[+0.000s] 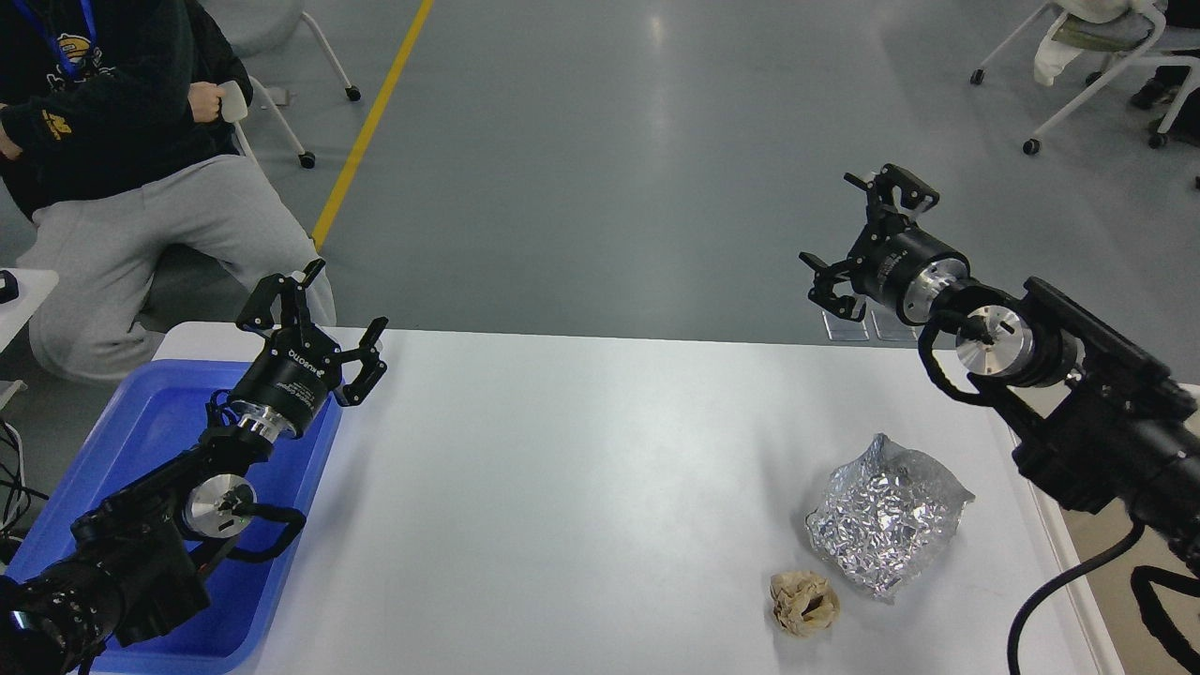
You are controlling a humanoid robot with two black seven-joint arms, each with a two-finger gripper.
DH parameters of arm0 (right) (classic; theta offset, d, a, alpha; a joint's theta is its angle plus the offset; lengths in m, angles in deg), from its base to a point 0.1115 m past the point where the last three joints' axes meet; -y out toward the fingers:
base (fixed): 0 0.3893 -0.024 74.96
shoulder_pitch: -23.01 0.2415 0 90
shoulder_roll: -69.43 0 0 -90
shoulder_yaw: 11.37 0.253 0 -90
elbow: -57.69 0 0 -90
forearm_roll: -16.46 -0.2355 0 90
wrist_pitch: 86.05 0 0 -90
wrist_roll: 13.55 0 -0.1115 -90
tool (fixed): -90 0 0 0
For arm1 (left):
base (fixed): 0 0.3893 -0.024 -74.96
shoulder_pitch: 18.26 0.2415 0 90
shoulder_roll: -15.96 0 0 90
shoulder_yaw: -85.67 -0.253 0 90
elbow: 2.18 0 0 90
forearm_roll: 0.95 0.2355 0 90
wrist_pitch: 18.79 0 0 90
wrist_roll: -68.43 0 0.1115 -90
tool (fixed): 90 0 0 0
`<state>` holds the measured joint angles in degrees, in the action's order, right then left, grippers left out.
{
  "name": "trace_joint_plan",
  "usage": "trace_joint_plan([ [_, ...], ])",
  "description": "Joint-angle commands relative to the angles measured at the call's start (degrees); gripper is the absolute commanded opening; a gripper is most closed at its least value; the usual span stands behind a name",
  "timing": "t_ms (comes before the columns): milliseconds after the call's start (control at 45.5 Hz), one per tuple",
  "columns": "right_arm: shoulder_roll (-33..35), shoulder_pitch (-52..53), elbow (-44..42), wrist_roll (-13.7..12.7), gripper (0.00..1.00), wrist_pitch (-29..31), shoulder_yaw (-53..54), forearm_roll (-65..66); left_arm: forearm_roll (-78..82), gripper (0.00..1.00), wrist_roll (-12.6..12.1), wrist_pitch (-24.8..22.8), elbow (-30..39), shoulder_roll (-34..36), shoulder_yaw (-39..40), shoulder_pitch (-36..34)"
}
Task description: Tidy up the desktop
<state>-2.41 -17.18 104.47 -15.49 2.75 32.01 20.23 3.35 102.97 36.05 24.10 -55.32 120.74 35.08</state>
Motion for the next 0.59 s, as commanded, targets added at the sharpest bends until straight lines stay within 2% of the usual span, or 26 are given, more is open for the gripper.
trace_joint_plan([
  [0, -6.8, -2.8, 1.1, 0.2, 1.00, 3.8, 6.2, 0.0, 0.0, 1.00, 0.0, 0.0, 0.0, 0.0, 0.0, 0.0],
  [330, -10.4, -5.3, 1.0, 0.2, 1.00, 5.1, 6.0, 0.1, 0.0, 1.00, 0.0, 0.0, 0.0, 0.0, 0.0, 0.0],
  [571, -11.0, -8.7, 1.1, 0.2, 1.00, 8.7, 5.6, 0.0, 0.0, 1.00, 0.0, 0.0, 0.0, 0.0, 0.0, 0.0],
])
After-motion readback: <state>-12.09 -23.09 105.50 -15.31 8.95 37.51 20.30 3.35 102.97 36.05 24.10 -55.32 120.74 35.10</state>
